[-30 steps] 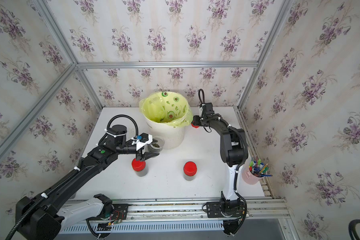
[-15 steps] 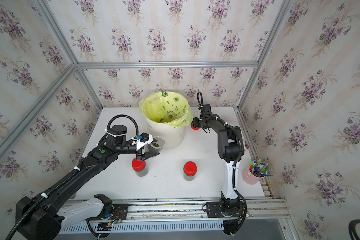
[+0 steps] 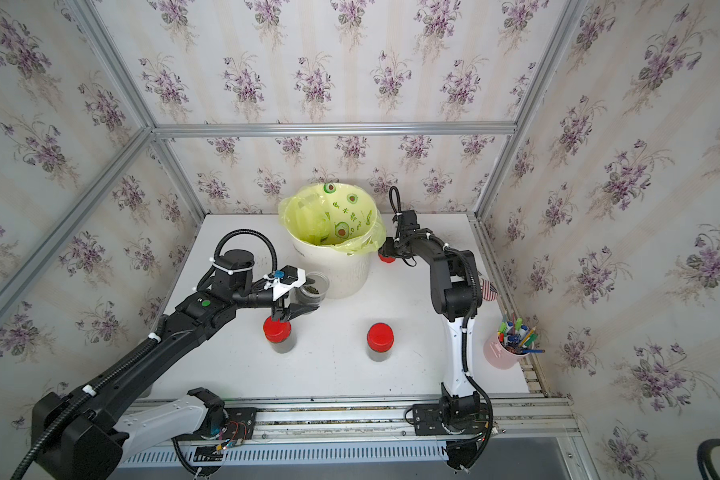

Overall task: Empty moldy tea leaves from jars
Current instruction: Place the lid at the center of the board.

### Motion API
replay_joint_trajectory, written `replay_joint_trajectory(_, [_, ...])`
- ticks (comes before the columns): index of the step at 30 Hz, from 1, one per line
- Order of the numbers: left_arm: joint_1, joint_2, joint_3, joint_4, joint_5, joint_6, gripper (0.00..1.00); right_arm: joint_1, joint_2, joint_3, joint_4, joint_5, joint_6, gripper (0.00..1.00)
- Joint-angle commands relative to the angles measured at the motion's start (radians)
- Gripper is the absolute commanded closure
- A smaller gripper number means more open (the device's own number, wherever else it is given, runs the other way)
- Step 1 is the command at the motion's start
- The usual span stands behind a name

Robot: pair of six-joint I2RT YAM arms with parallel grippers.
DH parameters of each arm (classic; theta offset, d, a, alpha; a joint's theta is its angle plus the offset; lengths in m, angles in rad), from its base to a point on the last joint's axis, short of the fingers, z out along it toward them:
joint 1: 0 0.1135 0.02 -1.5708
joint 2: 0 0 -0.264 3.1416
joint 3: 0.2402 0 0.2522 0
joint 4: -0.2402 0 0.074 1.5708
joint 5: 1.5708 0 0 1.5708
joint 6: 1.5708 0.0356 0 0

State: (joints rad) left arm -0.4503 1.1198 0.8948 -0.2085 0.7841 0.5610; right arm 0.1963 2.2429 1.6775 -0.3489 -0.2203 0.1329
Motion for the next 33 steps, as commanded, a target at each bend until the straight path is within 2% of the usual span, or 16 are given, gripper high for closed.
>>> replay_joint_trajectory(1, [0.0,0.002,0.012,0.021,-0.001,0.019,0.46,0.0,0.009,0.005,-0.032,0.002,-0.003,0.48])
replay_joint_trajectory(11, [-0.001,-0.017,0.045,-0.029,-0.045,0.048,0.46,-0.001,-0.034,-0.004,-0.016,-0.024,0.005,0.31])
replay_joint_trajectory(28, [0.001,-0.045,0.061,-0.066,-0.073,0.066,0.46,-0.002,-0.029,0.001,-0.014,-0.03,0.019,0.17])
replay_joint_trajectory(33, [0.0,-0.048,0.067,-0.066,-0.073,0.066,0.46,-0.002,-0.031,-0.002,-0.032,0.02,0.016,0.15])
